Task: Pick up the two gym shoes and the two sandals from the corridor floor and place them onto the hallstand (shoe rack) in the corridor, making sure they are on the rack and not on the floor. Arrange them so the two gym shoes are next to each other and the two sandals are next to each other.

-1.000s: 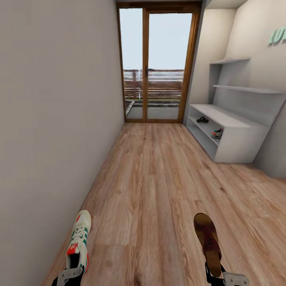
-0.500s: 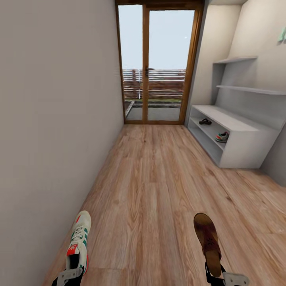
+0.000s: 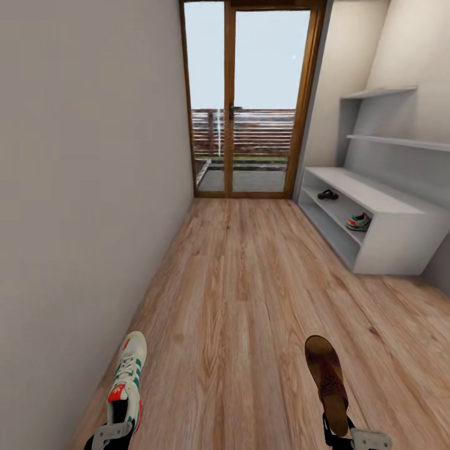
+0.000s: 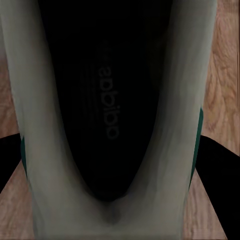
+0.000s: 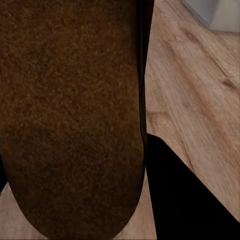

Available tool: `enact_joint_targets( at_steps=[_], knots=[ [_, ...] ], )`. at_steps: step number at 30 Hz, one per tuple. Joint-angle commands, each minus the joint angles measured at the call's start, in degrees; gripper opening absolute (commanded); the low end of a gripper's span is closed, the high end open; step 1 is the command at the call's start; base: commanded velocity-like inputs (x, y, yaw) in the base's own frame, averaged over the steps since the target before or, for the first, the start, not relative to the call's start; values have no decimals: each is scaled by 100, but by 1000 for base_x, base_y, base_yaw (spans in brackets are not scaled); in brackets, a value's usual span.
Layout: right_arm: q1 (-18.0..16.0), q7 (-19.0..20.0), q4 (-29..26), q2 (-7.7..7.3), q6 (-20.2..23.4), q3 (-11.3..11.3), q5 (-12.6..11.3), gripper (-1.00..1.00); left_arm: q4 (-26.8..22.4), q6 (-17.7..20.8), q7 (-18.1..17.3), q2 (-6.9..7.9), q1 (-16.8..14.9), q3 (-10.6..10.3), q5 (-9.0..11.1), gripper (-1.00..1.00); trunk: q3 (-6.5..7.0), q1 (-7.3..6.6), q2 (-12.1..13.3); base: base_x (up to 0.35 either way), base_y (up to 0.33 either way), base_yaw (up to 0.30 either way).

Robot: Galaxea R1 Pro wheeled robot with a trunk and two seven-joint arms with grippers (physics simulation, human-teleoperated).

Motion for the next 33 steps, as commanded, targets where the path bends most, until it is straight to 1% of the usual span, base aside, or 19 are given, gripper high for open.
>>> enact_joint_targets(
  at_steps=[1, 2, 4, 5, 6, 10, 13, 33],
  knots=[
    [-3, -25, 3, 0, -12, 2, 9, -100, 2, -19, -55, -3, -6, 36, -38, -100, -5, 2, -2, 340, 0, 0],
    [-3, -25, 3, 0, -12, 2, 9, -100, 2, -17, -85, -1, -6, -29, -51, -100, -5, 2, -2, 340, 0, 0],
    [-3, -25, 3, 0, -12, 3, 9, -100, 1, -16, -185, 5, -6, -367, -136, -100, -5, 2, -2, 340, 0, 0],
    [-3, -25, 3, 0, -12, 3, 9, -100, 1, -15, -243, 9, -6, -801, -200, -100, -5, 2, -2, 340, 0, 0],
    [-3, -25, 3, 0, -12, 3, 9, -100, 1, -15, -254, 13, -6, -930, -208, -100, -5, 2, -2, 340, 0, 0],
    [-3, -25, 3, 0, -12, 3, 9, -100, 1, -15, -238, 18, -6, -1031, -205, -100, -5, 2, -2, 340, 0, 0],
    [-3, -25, 4, 0, -12, 3, 13, -100, 1, -15, -220, 16, -6, -1051, -200, -100, -5, 2, -2, 340, 0, 0],
    [-3, -29, 3, 0, -12, -2, 9, -100, 1, -15, -204, 13, -6, -1038, -164, -100, -5, 2, -2, 340, 0, 0]
  ],
)
